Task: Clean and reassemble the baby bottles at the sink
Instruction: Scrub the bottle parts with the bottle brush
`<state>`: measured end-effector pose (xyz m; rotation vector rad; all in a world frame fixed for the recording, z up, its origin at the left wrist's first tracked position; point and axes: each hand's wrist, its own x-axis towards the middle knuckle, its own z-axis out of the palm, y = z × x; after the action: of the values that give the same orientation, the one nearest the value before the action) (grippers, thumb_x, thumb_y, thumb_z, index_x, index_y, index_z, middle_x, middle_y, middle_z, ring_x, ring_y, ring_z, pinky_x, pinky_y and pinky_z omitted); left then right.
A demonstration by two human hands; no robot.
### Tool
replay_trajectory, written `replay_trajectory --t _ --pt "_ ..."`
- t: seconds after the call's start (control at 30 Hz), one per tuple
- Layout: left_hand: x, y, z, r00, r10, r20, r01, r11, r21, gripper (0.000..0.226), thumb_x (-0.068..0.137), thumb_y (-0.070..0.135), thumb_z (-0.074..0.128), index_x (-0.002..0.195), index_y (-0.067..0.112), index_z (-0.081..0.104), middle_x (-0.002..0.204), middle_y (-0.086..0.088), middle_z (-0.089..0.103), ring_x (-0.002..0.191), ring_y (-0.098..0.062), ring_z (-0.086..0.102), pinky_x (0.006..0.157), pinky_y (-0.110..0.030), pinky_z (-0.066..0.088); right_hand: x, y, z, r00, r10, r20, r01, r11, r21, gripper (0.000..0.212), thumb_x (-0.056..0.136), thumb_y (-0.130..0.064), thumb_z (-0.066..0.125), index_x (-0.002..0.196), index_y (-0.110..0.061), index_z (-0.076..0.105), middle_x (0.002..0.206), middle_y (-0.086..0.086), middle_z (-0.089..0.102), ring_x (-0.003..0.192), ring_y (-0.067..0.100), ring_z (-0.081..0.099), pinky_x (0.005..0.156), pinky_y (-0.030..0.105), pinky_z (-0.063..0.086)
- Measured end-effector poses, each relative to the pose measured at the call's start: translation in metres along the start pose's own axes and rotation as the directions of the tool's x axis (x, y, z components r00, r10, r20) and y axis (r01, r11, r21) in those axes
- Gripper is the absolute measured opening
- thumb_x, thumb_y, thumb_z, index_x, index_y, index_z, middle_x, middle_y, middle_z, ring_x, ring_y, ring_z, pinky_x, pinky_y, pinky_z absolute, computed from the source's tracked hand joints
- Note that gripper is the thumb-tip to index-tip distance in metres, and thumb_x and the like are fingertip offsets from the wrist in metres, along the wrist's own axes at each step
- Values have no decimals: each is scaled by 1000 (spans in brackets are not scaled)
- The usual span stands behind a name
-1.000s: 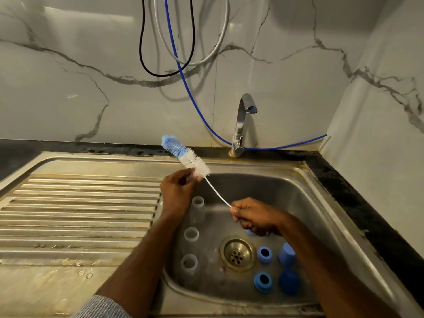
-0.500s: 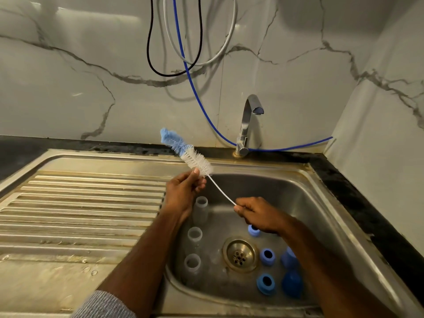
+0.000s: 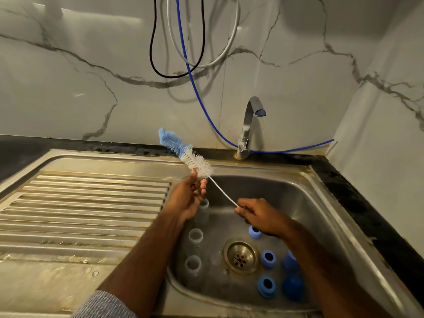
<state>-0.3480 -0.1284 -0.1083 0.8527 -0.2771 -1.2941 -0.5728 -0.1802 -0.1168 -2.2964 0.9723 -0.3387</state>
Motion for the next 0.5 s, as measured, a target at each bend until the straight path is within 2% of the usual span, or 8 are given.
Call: replay_trajectory --t 0.1,0.17,0.2,0.23,0.27,0.33,0.4,0.5 --pt "4 -4 -2 962 271 33 -269 923 276 21 98 26 62 100 6 70 78 -5 72 71 -15 69 66 -23 59 1 -6 0 999 40 25 -42 997 65 31 104 -30 49 74 -25 52 61 -5 50 53 6 44 57 28 42" --pt "7 -7 -10 851 507 134 -454 583 674 19 94 25 70 111 16 73 98 3 76 91 -10 71 80 -26 59 -3 -10 0 975 143 172 -191 932 307 32 105 -34 45 77 -21 54 58 -3 45 46 10 36 43 26 34" --pt "9 -8 -12 802 567 189 -482 427 765 25 92 24 72 117 19 72 107 7 75 98 -7 70 85 -26 57 -5 -11 -1 948 170 269 -273 868 414 34 106 -37 42 80 -20 55 57 -3 42 44 11 31 39 24 28" --pt "9 -9 -11 772 601 207 -500 372 782 30 90 22 74 120 20 71 111 10 73 101 -3 68 87 -24 56 -7 -13 -1 928 169 331 -322 811 488 34 106 -39 41 82 -20 56 56 -3 40 43 11 28 36 22 24" --pt "8 -9 -11 761 616 206 -516 381 767 32 89 21 75 120 22 71 110 14 72 100 -1 68 86 -20 55 -8 -15 -2 925 161 344 -334 777 534 34 107 -38 40 83 -19 56 56 -3 38 43 10 26 35 21 23" --pt "8 -7 -10 792 594 140 -529 553 643 25 89 21 75 113 27 71 102 16 74 98 -2 70 82 -20 57 -8 -17 -4 945 170 278 -308 744 593 34 107 -35 39 83 -17 55 56 -2 37 42 9 24 35 19 21" --pt "9 -5 -9 864 501 47 -465 761 452 17 93 24 71 109 23 70 102 5 74 101 -13 71 82 -30 61 -7 -19 -6 964 226 141 -265 748 608 34 108 -32 38 81 -17 53 56 -3 37 42 8 23 37 19 19" --pt "10 -2 -9 925 381 -11 -368 900 234 24 94 20 68 115 10 63 111 -11 71 106 -24 72 84 -39 61 -6 -18 -6 964 255 -68 -183 832 523 35 106 -29 41 76 -17 53 54 -2 40 42 8 28 41 23 23"
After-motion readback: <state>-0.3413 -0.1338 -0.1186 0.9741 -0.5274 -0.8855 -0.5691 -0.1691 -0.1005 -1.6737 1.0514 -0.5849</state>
